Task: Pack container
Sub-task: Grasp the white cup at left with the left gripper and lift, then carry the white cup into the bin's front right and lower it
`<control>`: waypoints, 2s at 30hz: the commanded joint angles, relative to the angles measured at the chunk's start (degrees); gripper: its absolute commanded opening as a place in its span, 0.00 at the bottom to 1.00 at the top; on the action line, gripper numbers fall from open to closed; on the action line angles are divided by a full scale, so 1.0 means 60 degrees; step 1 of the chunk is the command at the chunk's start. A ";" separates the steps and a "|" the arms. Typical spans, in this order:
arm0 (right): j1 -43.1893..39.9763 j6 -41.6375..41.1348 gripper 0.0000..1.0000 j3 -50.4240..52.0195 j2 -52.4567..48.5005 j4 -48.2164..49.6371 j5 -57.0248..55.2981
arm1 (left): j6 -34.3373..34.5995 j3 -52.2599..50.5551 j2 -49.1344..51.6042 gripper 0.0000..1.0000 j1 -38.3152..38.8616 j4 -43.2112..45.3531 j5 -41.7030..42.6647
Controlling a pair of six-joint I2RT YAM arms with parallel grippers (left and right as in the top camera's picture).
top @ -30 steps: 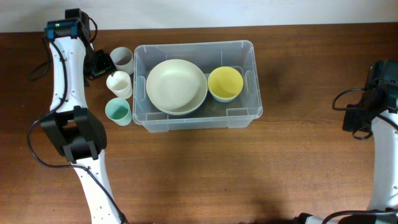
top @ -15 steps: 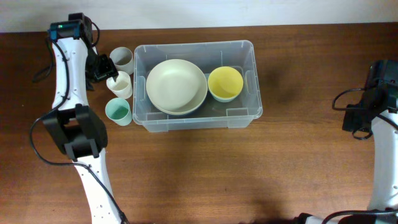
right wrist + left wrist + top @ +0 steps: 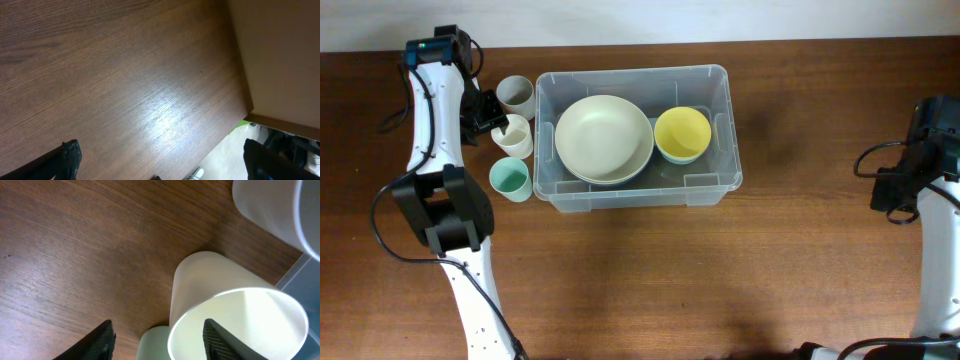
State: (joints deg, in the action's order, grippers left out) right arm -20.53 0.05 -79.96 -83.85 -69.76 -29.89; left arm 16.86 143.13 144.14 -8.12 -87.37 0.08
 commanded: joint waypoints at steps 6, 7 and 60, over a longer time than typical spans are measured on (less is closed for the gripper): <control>-0.0036 -0.0047 0.99 0.0051 -0.0033 0.0029 -0.0015 | -0.0302 0.0015 0.0441 0.45 -0.0026 0.0062 0.0597; -0.0036 -0.0047 0.99 0.0051 -0.0033 0.0033 -0.0015 | -0.0302 0.0015 0.0492 0.44 -0.0026 0.0080 0.0597; -0.0036 -0.0044 0.99 0.0051 -0.0033 0.0033 -0.0015 | -0.1734 0.5967 -0.1803 0.01 0.0852 -0.1552 0.2350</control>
State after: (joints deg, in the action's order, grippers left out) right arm -20.56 0.01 -79.96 -83.85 -69.76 -29.87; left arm 11.22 178.01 136.68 -9.58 -96.47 7.51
